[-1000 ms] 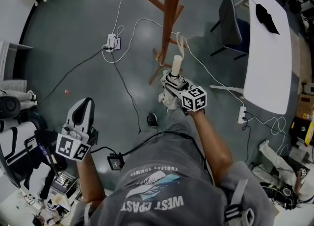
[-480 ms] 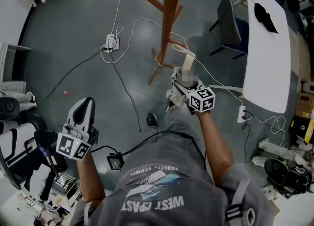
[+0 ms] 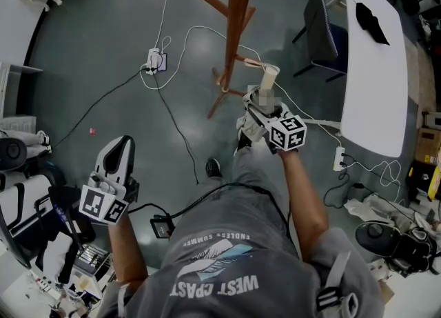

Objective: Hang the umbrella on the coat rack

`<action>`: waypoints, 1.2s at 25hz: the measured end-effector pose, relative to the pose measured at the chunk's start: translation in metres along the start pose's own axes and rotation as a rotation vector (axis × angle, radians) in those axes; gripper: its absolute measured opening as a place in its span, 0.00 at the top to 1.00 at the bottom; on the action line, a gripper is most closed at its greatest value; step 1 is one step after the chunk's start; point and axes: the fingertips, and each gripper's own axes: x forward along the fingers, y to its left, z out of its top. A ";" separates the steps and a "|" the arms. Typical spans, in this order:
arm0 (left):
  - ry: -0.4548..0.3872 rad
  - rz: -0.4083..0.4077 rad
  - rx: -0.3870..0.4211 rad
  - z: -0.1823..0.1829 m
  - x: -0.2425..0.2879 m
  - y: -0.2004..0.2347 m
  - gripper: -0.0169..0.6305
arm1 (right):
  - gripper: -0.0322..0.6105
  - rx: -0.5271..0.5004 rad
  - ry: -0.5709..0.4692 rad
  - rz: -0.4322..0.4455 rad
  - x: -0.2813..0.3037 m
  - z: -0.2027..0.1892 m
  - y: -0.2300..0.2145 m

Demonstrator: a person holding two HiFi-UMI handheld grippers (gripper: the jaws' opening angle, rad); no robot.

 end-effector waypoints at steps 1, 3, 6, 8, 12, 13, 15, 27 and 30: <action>0.001 0.000 -0.001 0.000 0.000 0.001 0.93 | 0.51 0.005 -0.001 -0.002 0.001 0.001 -0.002; 0.001 0.000 -0.001 -0.001 -0.001 0.001 0.93 | 0.51 0.016 0.001 -0.004 0.004 0.001 -0.005; 0.003 0.002 -0.002 -0.002 -0.002 0.002 0.93 | 0.51 0.029 0.016 -0.008 0.007 -0.003 -0.010; 0.004 0.003 -0.003 -0.003 -0.002 0.003 0.93 | 0.51 0.033 0.029 -0.008 0.010 -0.007 -0.012; 0.008 0.003 -0.006 -0.004 -0.002 0.004 0.93 | 0.51 0.059 0.039 -0.007 0.016 -0.014 -0.015; 0.009 0.002 -0.008 -0.004 -0.001 0.003 0.93 | 0.51 0.063 0.041 -0.008 0.017 -0.015 -0.016; 0.011 0.002 -0.010 -0.005 -0.001 0.003 0.93 | 0.51 0.066 0.043 -0.008 0.020 -0.015 -0.017; 0.018 0.009 -0.015 -0.008 -0.004 0.003 0.93 | 0.51 0.057 0.038 -0.010 0.035 -0.005 -0.023; 0.020 0.012 -0.019 -0.009 -0.005 0.003 0.93 | 0.51 0.036 0.052 -0.030 0.036 -0.001 -0.029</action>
